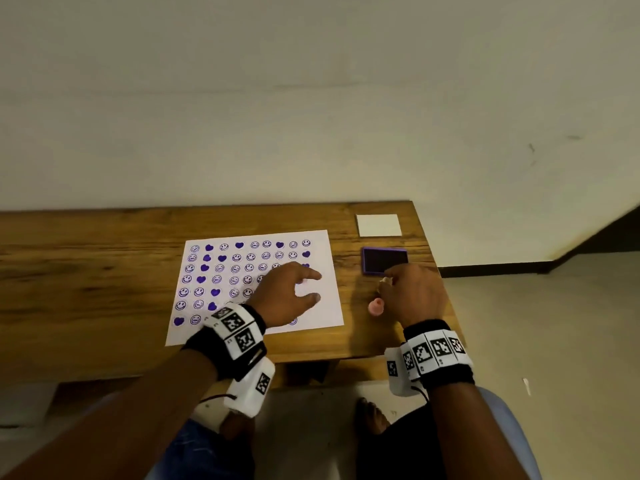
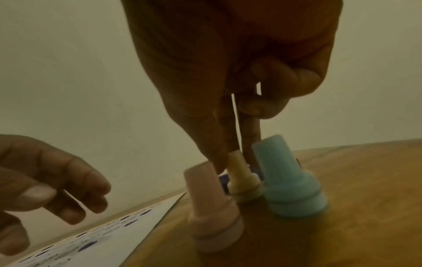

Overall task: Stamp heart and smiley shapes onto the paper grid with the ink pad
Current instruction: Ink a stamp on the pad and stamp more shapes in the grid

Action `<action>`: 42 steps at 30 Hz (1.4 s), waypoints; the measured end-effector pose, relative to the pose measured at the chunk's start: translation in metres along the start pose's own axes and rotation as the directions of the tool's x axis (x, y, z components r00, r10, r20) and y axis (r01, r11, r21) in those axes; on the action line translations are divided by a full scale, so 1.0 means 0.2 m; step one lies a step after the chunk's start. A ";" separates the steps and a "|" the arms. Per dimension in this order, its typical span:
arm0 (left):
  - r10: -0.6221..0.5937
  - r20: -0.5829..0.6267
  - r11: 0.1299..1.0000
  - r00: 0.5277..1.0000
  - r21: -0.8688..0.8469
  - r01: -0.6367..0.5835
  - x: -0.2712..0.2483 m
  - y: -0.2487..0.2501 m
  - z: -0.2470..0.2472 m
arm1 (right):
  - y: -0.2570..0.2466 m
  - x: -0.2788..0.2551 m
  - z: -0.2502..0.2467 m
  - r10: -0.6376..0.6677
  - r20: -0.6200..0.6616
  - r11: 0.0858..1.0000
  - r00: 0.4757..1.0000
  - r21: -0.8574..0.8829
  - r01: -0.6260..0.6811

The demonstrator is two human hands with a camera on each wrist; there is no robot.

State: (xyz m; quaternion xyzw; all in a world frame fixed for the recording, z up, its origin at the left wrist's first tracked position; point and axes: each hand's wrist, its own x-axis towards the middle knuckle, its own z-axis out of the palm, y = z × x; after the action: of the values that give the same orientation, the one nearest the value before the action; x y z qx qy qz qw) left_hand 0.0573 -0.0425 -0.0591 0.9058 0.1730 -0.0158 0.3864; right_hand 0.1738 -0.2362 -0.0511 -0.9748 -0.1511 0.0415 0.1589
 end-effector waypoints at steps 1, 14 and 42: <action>0.010 0.005 1.000 1.000 -0.025 -0.010 0.01 0.02 0.03 | 0.01 0.00 0.00 0.015 0.003 1.000 1.000 0.021 -0.015; 0.054 -0.090 0.893 0.995 -0.441 -0.088 0.19 0.38 0.22 | 0.03 0.03 -0.11 0.005 0.031 0.437 1.000 0.899 -0.030; -0.021 -0.045 0.955 0.999 -0.297 0.006 0.25 0.24 0.33 | 0.18 0.10 -0.10 0.238 0.203 0.032 0.950 0.976 -0.217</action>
State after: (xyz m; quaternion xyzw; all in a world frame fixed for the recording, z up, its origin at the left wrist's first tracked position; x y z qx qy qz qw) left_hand 0.1263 -0.1044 -0.0810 0.8365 0.1889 0.0294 0.5135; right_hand 0.2060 -0.2686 -0.0444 -0.6167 0.0751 0.1496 0.7692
